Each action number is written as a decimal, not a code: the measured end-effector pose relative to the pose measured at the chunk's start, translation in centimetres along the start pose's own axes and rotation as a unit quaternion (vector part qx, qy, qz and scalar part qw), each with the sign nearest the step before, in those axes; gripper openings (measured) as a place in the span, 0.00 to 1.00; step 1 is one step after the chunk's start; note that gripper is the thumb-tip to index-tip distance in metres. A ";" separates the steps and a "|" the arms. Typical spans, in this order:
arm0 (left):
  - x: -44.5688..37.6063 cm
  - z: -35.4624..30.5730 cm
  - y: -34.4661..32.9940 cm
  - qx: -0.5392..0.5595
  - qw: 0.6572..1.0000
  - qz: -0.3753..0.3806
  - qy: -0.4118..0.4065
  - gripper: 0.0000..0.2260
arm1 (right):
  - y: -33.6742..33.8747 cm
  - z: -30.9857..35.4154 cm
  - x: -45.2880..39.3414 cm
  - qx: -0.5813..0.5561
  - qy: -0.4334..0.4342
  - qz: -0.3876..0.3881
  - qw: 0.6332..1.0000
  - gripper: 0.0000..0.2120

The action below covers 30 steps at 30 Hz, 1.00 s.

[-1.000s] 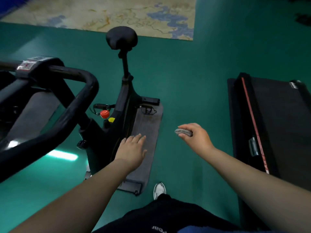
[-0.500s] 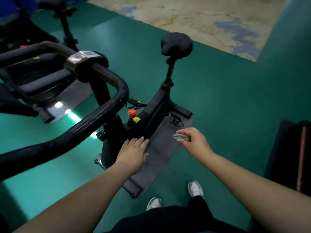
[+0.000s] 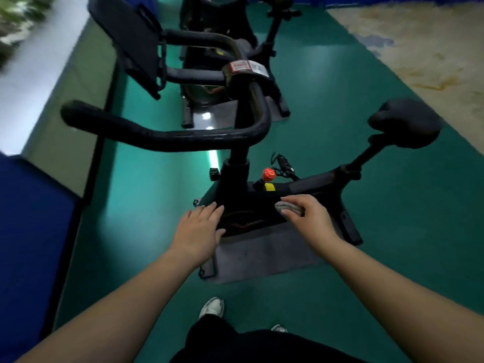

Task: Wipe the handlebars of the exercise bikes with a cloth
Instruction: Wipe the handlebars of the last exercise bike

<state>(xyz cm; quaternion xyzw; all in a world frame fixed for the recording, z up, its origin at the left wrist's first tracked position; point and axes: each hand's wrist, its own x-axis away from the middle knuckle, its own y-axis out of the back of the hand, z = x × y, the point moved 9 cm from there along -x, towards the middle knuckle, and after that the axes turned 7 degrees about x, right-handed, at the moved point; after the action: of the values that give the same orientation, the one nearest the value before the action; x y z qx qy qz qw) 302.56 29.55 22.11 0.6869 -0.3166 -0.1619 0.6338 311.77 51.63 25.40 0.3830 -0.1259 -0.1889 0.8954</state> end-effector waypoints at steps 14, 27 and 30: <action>8.3 7.0 10.4 0.075 0.978 -0.154 0.119 0.25 | -2.0 16.9 1.5 -0.109 0.204 0.053 0.971 0.13; 11.8 9.5 23.0 0.224 0.899 -0.335 0.173 0.21 | 3.8 30.9 -1.7 -0.210 0.342 0.026 0.916 0.14; 11.8 10.1 24.3 0.235 0.872 -0.378 0.205 0.15 | 2.8 32.5 -4.1 -0.214 0.357 0.065 0.907 0.14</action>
<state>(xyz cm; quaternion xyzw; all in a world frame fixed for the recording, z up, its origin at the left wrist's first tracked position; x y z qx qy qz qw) 299.49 14.38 46.44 0.9008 0.0752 -0.1653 0.3945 296.69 34.43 49.08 0.2148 0.2213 -0.0031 0.9513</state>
